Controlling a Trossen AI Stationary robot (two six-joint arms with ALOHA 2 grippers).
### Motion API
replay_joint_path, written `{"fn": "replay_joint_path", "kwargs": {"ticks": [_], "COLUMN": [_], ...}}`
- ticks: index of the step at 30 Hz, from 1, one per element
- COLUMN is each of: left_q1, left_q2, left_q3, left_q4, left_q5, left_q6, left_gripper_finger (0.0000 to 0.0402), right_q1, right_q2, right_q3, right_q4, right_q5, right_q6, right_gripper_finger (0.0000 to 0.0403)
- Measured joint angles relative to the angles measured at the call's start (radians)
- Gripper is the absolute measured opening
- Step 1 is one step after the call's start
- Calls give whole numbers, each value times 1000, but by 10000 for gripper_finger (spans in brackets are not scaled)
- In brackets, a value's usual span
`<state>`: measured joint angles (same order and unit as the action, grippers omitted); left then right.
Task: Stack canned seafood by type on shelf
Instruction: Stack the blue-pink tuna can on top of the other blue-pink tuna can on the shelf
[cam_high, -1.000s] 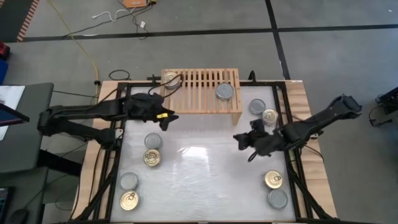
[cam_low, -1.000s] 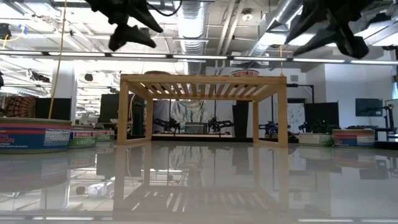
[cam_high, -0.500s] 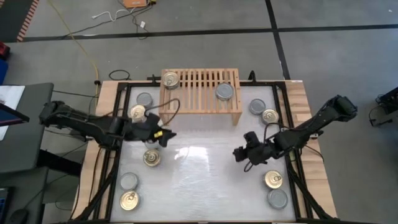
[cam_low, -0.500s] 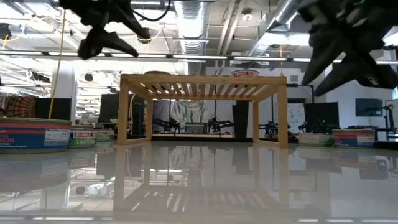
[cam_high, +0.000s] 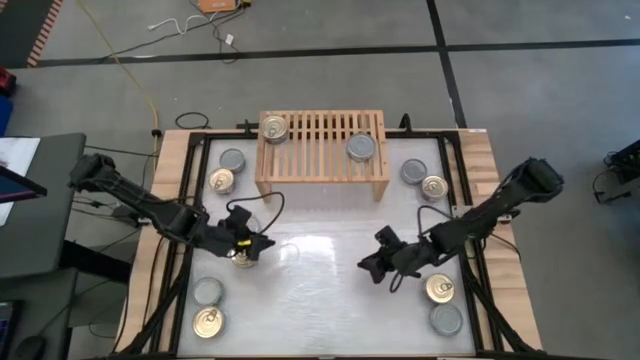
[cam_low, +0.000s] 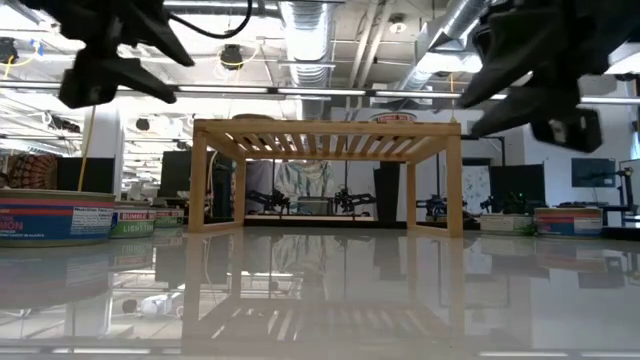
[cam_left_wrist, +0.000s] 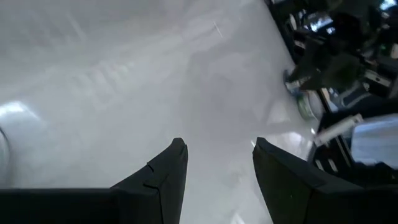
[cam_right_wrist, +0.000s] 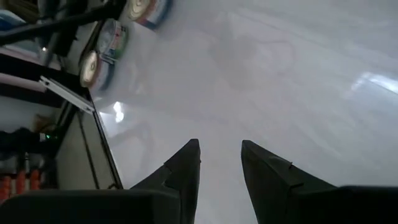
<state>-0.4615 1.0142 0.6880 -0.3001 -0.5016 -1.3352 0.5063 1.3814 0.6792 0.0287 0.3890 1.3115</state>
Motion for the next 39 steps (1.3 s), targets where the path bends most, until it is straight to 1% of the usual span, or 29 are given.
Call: {"fn": "replay_joint_path", "kwargs": {"ticks": [3, 7, 9, 12, 15, 17, 22, 25, 30, 33, 35, 37, 39], "left_q1": [-16, -20, -20, -20, -20, -20, -20, -20, -20, -20, -20, -20, -22], "left_q2": [0, 0, -4, -21, -38, -49, -42, -18, 18, 35, 44, 56, 67], "left_q3": [0, 0, 0, 0, 0, 0, 0, -1, -33, -48, -66, -87, -107], "left_q4": [0, -30, -96, -251, -413, -502, -651, -712, -681, -594, -504, -379, -190], "left_q5": [13, 26, 32, 79, 124, 162, 244, 256, 302, 346, 382, 423, 465], "left_q6": [-22, -12, -30, -105, -192, -215, -226, -262, -285, -253, -236, -216, -161], "left_gripper_finger": [174, 174, 174, 174, 174, 174, 174, 174, 174, 174, 174, 174, 174], "right_q1": [4, 17, 17, 9, -7, -25, -69, -91, -108, -111, -111, -111, -110], "right_q2": [75, 155, 185, 216, 235, 244, 245, 244, 244, 243, 243, 243, 243], "right_q3": [0, 0, 0, 0, 0, 0, 10, 29, 57, 64, 64, 64, 64], "right_q4": [128, 278, 332, 380, 387, 396, 398, 401, 399, 401, 398, 399, 395], "right_q5": [-3, -6, -6, -6, -6, -6, -5, -5, -4, -3, -3, -3, -3], "right_q6": [22, 45, 70, 119, 140, 161, 148, 129, 96, 71, 72, 75, 75], "right_gripper_finger": [144, 144, 144, 144, 143, 143, 143, 143, 143, 143, 143, 143, 143]}}
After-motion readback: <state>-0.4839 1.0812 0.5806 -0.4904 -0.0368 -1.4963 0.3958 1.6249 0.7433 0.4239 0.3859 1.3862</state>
